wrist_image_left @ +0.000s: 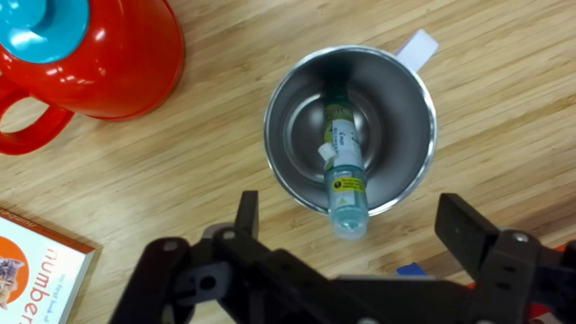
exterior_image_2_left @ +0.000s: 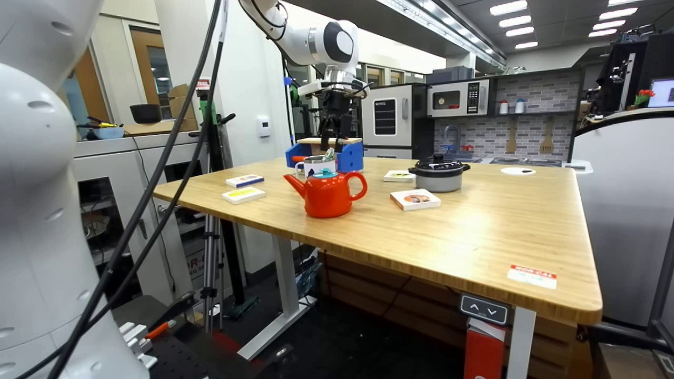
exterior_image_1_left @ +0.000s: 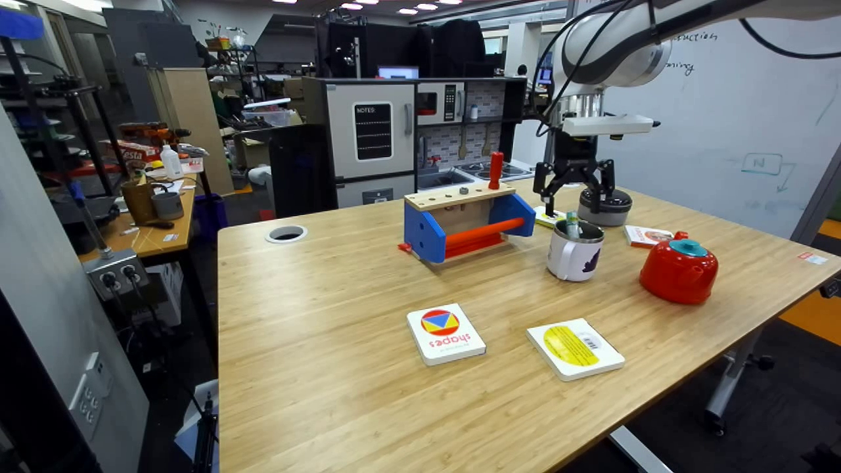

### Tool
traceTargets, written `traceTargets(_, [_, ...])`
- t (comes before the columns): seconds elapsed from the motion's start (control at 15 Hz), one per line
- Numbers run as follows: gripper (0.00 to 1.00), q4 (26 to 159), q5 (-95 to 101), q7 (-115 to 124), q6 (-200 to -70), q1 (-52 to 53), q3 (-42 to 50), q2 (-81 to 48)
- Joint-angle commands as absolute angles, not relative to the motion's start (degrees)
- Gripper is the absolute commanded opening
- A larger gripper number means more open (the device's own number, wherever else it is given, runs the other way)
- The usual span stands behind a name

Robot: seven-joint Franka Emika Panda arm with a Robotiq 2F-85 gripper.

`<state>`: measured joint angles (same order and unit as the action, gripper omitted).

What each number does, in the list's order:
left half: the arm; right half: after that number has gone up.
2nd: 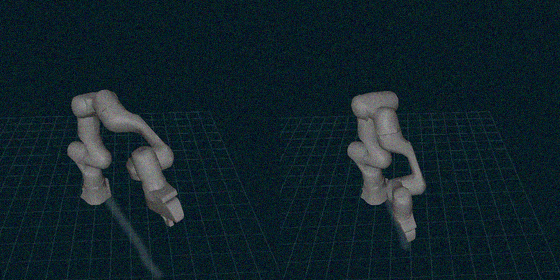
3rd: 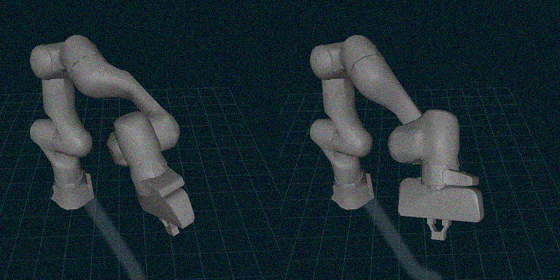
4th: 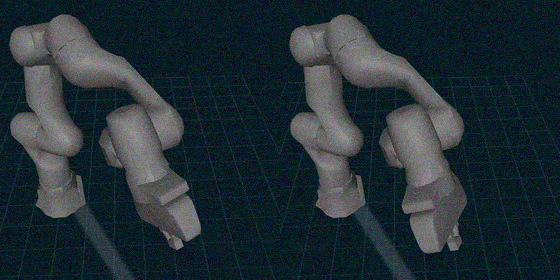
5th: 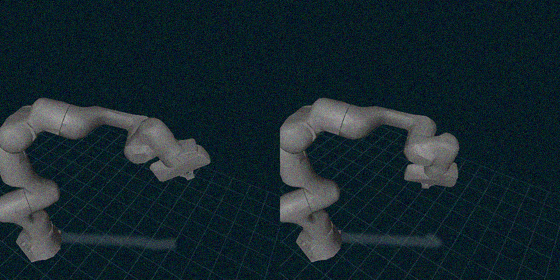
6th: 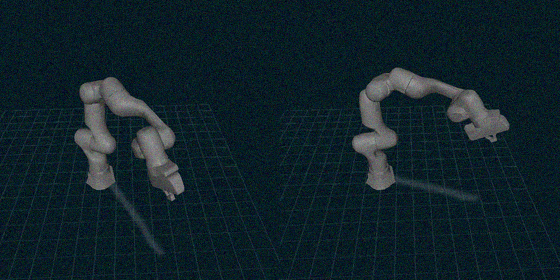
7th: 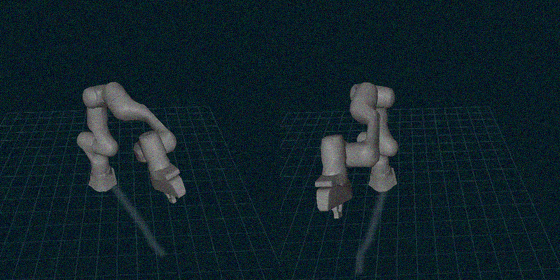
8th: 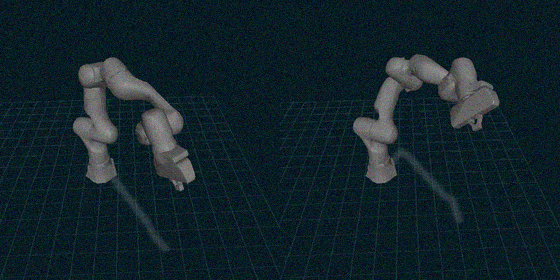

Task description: Take the marker from the cup and put it on the table

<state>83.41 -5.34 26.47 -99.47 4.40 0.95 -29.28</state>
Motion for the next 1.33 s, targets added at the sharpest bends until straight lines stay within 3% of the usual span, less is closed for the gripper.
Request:
traceTargets(0.0, [0.92,83.4,-7.1,24.6,-98.1,3.9,0.6,-29.4])
traceTargets(0.07, [0.72,83.4,-7.2,24.5,-97.8,3.8,0.6,-29.4])
traceTargets(0.6, [0.18,83.3,-8.1,23.8,-97.5,3.8,0.7,-29.4])
traceTargets(1.27, [0.19,83.3,-7.8,24.0,-97.4,3.8,0.8,-29.2])
